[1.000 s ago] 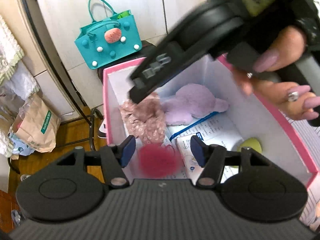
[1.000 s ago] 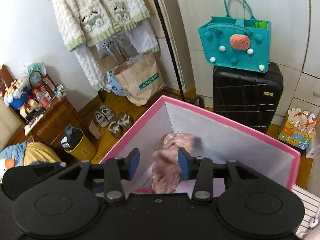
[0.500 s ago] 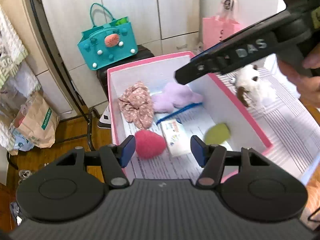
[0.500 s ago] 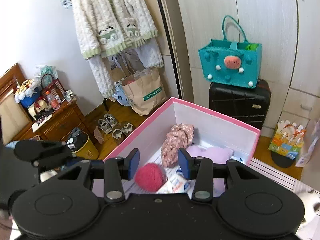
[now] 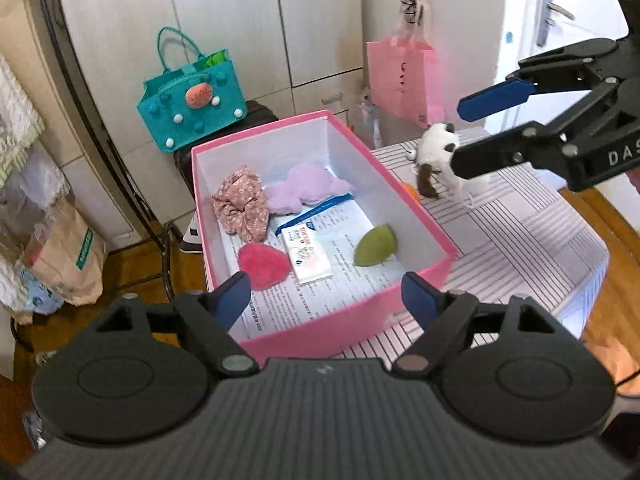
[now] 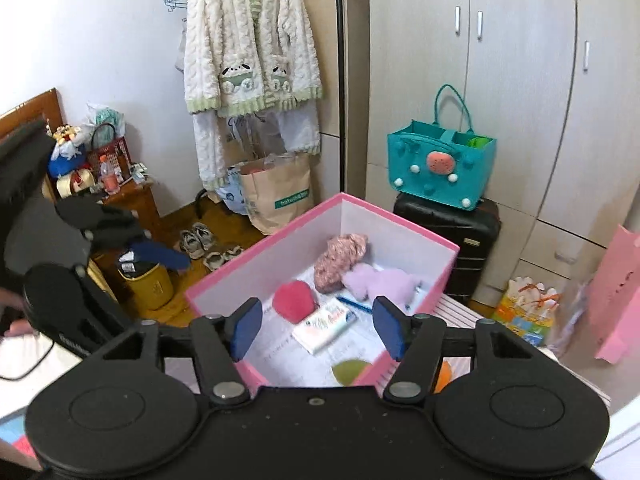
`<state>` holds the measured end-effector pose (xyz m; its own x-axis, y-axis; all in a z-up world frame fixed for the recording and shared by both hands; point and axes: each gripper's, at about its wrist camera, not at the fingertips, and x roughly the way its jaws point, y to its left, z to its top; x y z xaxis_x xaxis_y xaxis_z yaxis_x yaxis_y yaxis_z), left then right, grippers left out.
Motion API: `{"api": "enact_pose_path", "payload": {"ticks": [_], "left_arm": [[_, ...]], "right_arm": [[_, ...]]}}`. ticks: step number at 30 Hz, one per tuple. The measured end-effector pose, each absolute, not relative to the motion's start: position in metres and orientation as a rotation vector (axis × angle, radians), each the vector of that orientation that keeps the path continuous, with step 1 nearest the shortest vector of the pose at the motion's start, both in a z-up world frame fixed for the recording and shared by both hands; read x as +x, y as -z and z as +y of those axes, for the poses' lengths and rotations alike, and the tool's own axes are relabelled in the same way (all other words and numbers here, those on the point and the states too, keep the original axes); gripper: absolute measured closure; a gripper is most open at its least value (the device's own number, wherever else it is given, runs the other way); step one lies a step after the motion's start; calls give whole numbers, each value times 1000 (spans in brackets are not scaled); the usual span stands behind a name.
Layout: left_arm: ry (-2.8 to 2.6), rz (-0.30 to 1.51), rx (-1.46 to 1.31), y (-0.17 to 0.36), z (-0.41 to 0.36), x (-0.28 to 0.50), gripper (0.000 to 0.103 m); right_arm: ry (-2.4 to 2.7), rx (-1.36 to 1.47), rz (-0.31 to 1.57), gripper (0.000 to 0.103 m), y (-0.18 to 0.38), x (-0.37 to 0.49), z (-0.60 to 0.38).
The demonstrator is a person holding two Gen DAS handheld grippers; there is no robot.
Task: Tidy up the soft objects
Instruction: 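Withdraw both tools from the box toward the orange sponge and bath puff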
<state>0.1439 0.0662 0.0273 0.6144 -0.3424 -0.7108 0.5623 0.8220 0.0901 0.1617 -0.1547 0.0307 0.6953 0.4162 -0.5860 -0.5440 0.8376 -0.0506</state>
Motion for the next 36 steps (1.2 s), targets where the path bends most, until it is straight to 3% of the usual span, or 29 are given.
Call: {"api": "enact_pose_path", "payload": {"ticks": [3,5,7,21,36], "left_arm": [[562,712,359,-34,61,126,14],[573,695,379,-37,59,114,11],[590,684,394,-38,56,104,8],[690,652,414,-15,19,66,6],[671,553,174,44,-40,84,7]], "right_arm": [[-527,-228,588,30,-30,143,-165],[-505,-234,582,17,-28,129,-171],[-487,-248,564,15,-25,115,-178],[-433,-264,516,13,23,42,-247],[-263,-26,317,14,83,51,-335]]}}
